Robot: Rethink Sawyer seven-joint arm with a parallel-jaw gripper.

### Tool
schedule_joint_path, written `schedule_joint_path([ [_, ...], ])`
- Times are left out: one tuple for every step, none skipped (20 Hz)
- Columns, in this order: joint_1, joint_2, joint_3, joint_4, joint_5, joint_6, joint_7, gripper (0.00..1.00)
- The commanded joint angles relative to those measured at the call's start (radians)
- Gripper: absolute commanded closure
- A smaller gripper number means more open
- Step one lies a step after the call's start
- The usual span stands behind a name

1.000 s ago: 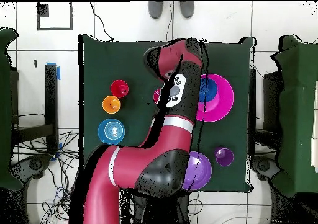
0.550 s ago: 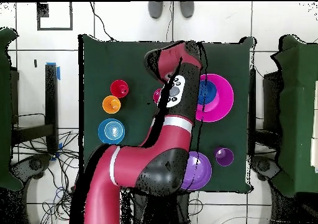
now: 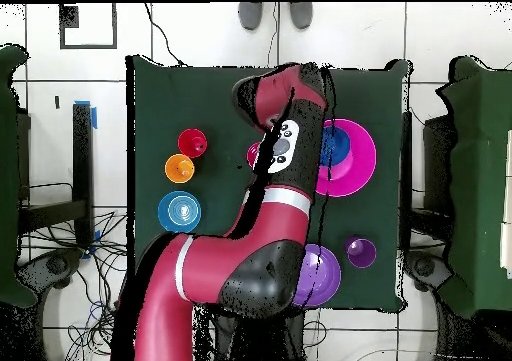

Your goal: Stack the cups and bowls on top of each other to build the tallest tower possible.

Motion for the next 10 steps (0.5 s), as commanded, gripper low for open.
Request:
schedule_joint_path([
  [-0.018,-0.055,0.051,0.077,-0.083,-0.096,-0.410,1.00],
  [-0.020,-0.058,0.051,0.078,-0.088,-0.103,-0.421,1.00],
  [-0.025,-0.071,0.048,0.093,-0.092,-0.110,-0.432,1.00],
  [-0.027,-0.079,0.047,0.103,-0.096,-0.121,-0.435,1.00],
  [-0.032,-0.067,0.046,0.082,-0.100,-0.117,-0.437,1.00],
  [-0.034,-0.070,0.046,0.089,-0.102,-0.122,-0.438,1.00],
  [-0.039,-0.074,0.047,0.092,-0.105,-0.124,-0.446,1.00],
  [-0.040,-0.079,0.047,0.101,-0.107,-0.128,-0.449,1.00],
  [-0.036,-0.063,0.050,0.088,-0.108,-0.125,-0.438,1.00],
  [-0.035,-0.067,0.051,0.095,-0.110,-0.126,-0.433,1.00],
])
